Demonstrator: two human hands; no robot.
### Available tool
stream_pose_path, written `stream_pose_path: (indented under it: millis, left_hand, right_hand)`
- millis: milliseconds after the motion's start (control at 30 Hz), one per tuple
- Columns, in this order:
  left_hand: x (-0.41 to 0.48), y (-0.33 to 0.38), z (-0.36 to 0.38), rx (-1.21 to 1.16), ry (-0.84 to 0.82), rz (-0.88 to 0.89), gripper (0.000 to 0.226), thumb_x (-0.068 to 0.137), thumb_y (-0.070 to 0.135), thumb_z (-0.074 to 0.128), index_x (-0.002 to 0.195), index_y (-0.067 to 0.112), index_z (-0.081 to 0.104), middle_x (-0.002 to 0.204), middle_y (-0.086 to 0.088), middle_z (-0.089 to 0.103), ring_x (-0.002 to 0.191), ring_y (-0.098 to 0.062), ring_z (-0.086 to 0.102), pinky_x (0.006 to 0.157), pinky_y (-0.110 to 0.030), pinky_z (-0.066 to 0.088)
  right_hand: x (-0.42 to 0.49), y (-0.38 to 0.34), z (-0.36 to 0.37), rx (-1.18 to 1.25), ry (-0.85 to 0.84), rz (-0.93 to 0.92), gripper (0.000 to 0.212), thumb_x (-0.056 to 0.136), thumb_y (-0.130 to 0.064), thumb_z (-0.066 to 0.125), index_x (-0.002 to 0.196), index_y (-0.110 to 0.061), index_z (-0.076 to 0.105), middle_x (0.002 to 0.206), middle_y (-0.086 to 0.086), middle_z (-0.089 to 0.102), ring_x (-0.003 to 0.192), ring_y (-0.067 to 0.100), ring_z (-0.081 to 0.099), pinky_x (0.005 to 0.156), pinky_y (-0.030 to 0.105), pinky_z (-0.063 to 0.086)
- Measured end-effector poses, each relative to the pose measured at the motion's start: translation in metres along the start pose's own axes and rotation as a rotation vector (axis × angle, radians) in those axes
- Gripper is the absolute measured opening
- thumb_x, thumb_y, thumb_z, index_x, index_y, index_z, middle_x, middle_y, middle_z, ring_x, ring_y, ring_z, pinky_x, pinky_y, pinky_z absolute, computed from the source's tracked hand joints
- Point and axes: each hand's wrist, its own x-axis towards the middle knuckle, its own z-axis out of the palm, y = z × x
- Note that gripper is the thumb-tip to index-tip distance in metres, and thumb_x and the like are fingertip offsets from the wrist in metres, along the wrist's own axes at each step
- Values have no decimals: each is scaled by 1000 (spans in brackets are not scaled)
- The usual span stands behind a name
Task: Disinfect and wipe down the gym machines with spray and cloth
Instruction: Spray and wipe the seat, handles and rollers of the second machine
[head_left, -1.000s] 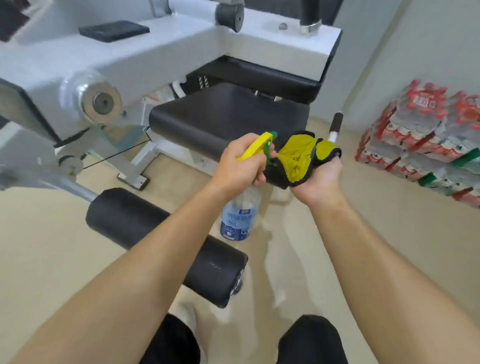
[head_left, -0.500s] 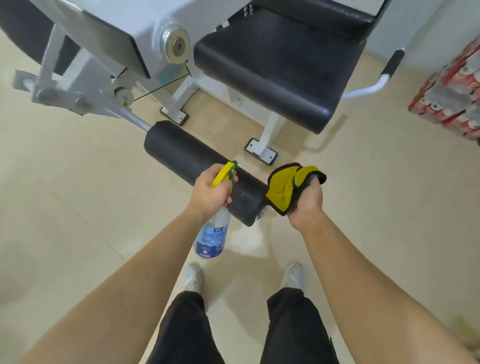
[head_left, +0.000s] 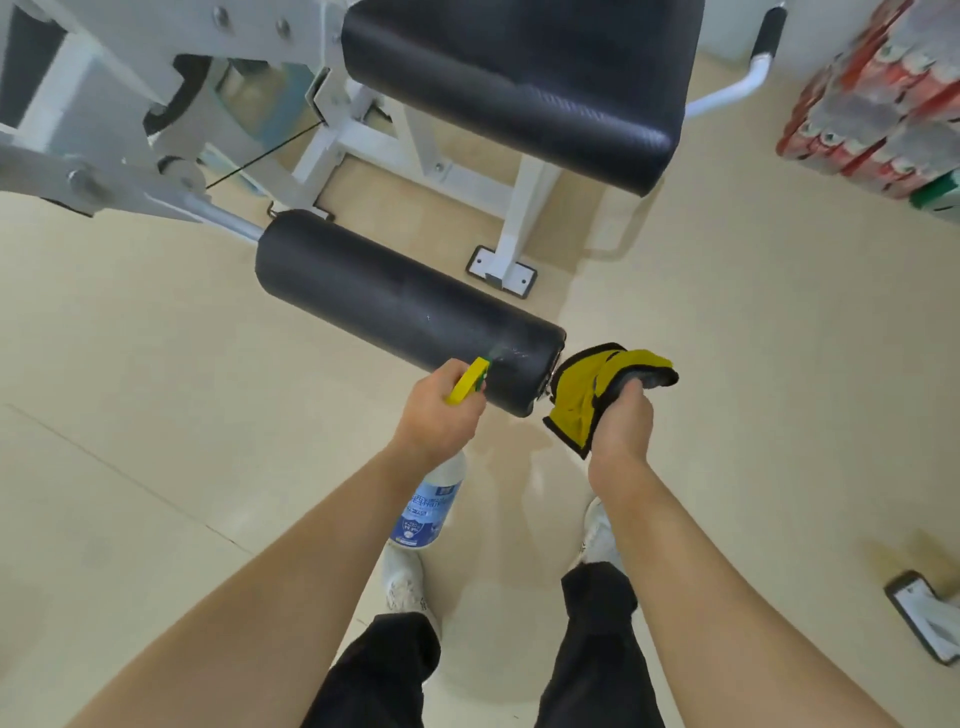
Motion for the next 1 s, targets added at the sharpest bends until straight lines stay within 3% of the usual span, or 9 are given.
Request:
stream_pose_path:
  millis: [67,133,233,333,433,633,800,867,1000]
  left_hand:
    - [0,-7,-2,-9,-8,-10,9,98,16,54,100,19,63,86,-14,65,65,-21,60,63,-34,56]
    - [-2,-13,-6,-31,-9,3,16,96,10,53,102,17,65,90,-14,67,66,-20,62,56,-22,52]
    - [-7,-25,-13,-79,15,3,26,89,0,51,100,16,68,92,-14,68,65,-21,63,52,-16,47]
    - [-11,-40,-23,-160,82,6,25,86,0,51,97,13,68,91,-19,67,62,-22,61,51,-18,48]
    - [-13,-59,-35,-251,166,40,30,75,12,48,97,14,68,93,-12,69,59,-22,59,52,-21,47]
    - [-9,-82,-33,-279,274,43,34,73,14,47,98,18,69,97,2,71,58,-19,60,59,-35,54]
    - [-6,-64,-20,-335,268,-15,31,73,10,47,94,14,70,89,-5,70,54,-17,57,56,-29,49]
    - [-3,-57,-18,-364,268,-43,29,80,0,48,93,12,70,84,-10,67,52,-15,56,58,-33,48]
    - [2,-46,-21,-407,228,-32,31,84,-9,46,93,10,68,96,-18,68,54,-15,55,54,-28,48]
  right_hand:
    - [-5,7,6,-194,-36,-219,28,96,-22,36,95,-26,64,91,-4,66,87,21,61,80,36,53]
    - [-1,14,13,-541,-140,-531,23,92,-24,37,100,-24,59,98,-2,61,94,23,57,82,37,45]
    - [32,29,31,-1277,-307,-1035,50,93,-33,34,133,-8,52,138,17,50,126,35,47,100,46,44]
    - [51,53,65,-1771,-322,-1134,65,102,-44,33,159,-19,12,165,19,11,151,37,13,122,51,18]
    - [55,68,104,-1843,-314,-1231,71,102,-43,39,160,-24,1,166,16,2,152,38,7,123,50,11]
    - [67,59,109,-1882,-382,-1406,70,101,-37,46,159,-24,11,167,10,11,150,34,20,121,48,24]
    - [83,36,46,-1909,-287,-1293,65,96,-39,26,158,-17,22,162,7,27,146,28,30,114,43,36]
    - [85,33,27,-1932,-287,-1264,64,98,-36,30,158,-16,21,164,6,25,150,27,25,118,40,32]
    - [75,33,26,-1911,-305,-1190,65,101,-33,40,160,-21,14,167,2,13,154,26,11,123,36,22]
